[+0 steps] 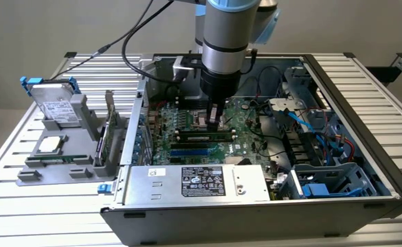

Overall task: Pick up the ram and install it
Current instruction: 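Press down the ram until it locks into place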

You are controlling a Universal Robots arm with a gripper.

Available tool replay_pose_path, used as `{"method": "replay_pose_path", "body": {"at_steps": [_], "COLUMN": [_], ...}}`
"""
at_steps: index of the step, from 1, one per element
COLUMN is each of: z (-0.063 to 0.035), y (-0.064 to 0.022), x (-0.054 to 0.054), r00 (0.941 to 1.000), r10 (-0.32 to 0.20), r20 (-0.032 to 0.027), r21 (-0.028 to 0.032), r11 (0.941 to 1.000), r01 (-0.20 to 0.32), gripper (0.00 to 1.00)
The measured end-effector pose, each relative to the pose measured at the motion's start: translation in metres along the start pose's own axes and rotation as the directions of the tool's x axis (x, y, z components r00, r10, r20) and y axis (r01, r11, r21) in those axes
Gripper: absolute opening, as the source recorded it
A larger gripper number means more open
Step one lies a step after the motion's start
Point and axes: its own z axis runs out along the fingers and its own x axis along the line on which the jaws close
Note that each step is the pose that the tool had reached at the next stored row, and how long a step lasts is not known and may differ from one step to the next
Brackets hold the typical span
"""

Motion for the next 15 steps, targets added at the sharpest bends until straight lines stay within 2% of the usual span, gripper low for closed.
{"method": "replay_pose_path", "body": {"at_steps": [4, 8, 15], "z": [0.0, 0.0, 0.0], "y": [0.0, 0.0, 0.0], "x": [0.0, 0.0, 0.0], "r00": [0.9986, 0.9941, 0.9792], "r10": [0.053, 0.108, 0.203], "r20": [0.0023, 0.0043, 0.0077], "r21": [0.0022, 0.0034, 0.0039], "r11": [0.9986, 0.9941, 0.9792], "r01": [-0.053, -0.108, -0.203], "gripper": [0.1, 0.1, 0.1]}}
